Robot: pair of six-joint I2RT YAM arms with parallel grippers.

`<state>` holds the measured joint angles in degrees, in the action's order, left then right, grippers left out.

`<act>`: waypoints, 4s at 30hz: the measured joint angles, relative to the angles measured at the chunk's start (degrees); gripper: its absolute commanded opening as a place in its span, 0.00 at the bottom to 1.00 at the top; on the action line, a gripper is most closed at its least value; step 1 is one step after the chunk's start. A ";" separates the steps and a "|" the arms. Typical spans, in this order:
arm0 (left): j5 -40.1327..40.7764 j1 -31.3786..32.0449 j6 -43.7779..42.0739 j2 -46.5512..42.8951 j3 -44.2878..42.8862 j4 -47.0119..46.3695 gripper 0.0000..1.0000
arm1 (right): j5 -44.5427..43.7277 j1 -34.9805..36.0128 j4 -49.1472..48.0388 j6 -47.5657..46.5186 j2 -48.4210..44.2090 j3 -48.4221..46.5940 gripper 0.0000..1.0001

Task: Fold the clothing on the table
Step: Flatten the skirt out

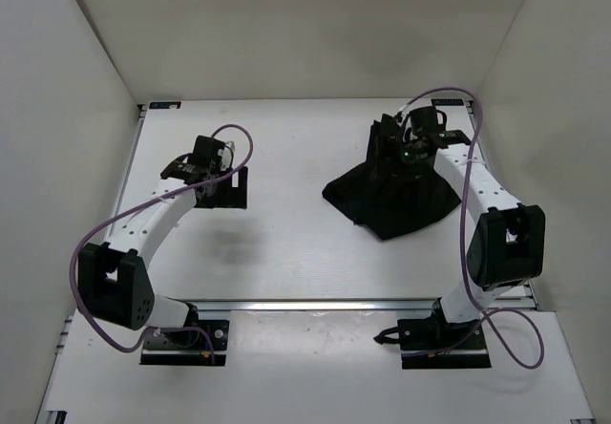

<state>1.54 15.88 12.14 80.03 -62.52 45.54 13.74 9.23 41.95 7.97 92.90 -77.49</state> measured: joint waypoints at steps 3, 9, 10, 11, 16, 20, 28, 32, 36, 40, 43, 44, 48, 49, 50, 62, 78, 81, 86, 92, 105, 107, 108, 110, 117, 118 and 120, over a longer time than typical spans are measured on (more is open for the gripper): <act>-0.50 0.09 0.61 -0.31 0.92 -1.11 0.99 | -0.35 1.44 -0.61 0.17 -0.11 2.19 0.89; -1.16 0.20 0.76 -1.49 1.09 -2.67 0.99 | -1.22 2.75 -0.48 1.46 -0.37 9.75 0.89; -1.18 0.31 0.76 -1.49 1.09 -2.78 0.98 | -1.42 2.82 -0.48 1.77 -0.42 10.86 0.89; -1.25 0.50 0.76 -1.49 1.09 -2.78 0.98 | -1.57 3.15 -0.52 2.14 -0.48 11.89 0.89; -2.73 0.90 0.72 -1.51 2.10 -4.02 0.99 | -3.39 5.49 -1.07 4.20 -0.50 14.47 0.89; -4.07 0.90 0.35 -1.51 3.13 -4.00 0.98 | -4.72 8.02 -2.89 6.64 -0.46 14.86 0.88; -5.66 0.76 -0.22 -1.51 3.78 -4.81 0.98 | -6.38 8.11 -5.53 10.36 1.79 16.79 0.52; -5.81 0.50 -0.63 -1.51 4.09 -4.85 0.99 | -7.54 7.67 -5.97 10.97 2.95 16.81 0.09; -5.95 0.39 -1.01 -1.53 4.09 -4.94 0.99 | -8.26 6.32 -4.44 11.13 4.31 15.04 0.00; -7.17 0.37 -1.16 -1.53 4.17 -5.79 0.98 | -10.67 5.25 -1.27 9.75 5.66 8.00 0.00; -8.46 0.50 -1.07 -1.46 4.70 -7.15 0.98 | -12.41 4.92 0.04 8.44 5.64 1.77 0.00; -8.90 0.63 -0.92 -1.20 4.76 -7.45 0.99 | -12.74 4.81 0.17 8.11 5.64 -0.31 0.00; -10.56 0.85 -0.48 -0.09 4.76 -9.03 0.98 | -13.33 4.13 1.05 7.41 5.60 -6.45 0.49; -10.82 0.83 -0.39 0.04 4.76 -9.31 0.98 | -13.55 4.09 1.40 7.74 5.64 -6.75 0.59; -11.15 0.79 -0.31 0.15 4.79 -9.64 0.98 | -13.94 4.28 2.12 7.69 5.77 -6.84 0.67; -11.52 0.15 -0.33 0.15 5.86 -11.02 0.99 | -14.49 9.07 5.60 13.77 7.08 5.70 0.81; -12.09 0.07 -1.11 0.13 6.64 -10.91 0.99 | -14.10 6.75 -0.02 15.93 11.32 5.14 0.14; -12.11 -0.13 -1.20 0.13 6.67 -10.82 0.98 | -13.70 6.80 0.22 16.50 13.27 4.35 0.00; -12.72 -0.22 -1.14 0.13 6.67 -11.08 0.99 | -13.99 6.73 3.04 16.06 14.16 -0.76 0.00; -17.53 1.44 1.51 1.40 7.15 -14.99 0.99 | -13.64 6.14 6.54 12.20 14.19 -18.21 0.00; -21.86 6.62 23.82 6.69 18.93 -53.57 0.99 | -8.72 11.43 8.94 6.58 9.66 -36.87 0.00; -19.85 7.58 25.53 8.85 18.84 -57.27 0.99 | -7.78 12.22 9.31 6.58 8.33 -34.75 0.00; -19.17 7.93 26.36 9.92 18.73 -58.75 0.99 | -7.15 12.59 9.51 6.62 7.69 -33.88 0.00; -17.77 8.13 27.89 12.09 18.45 -61.66 0.99 | -5.77 12.98 9.51 6.86 6.47 -32.54 0.00; -13.07 7.65 29.11 17.46 13.60 -63.63 0.99 | -3.82 13.20 9.81 7.61 0.48 -30.27 0.00; -12.59 7.72 28.89 17.75 12.92 -63.63 0.99 | -3.43 13.20 9.88 7.80 -0.37 -30.21 0.00; -11.74 8.02 28.50 18.12 12.00 -63.65 0.99 | -2.58 13.20 9.88 8.26 -1.95 -30.14 0.00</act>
<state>-10.20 23.90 40.64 98.15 -50.52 -18.11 11.16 22.44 51.83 16.23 90.96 -107.63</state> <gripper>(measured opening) 0.986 0.009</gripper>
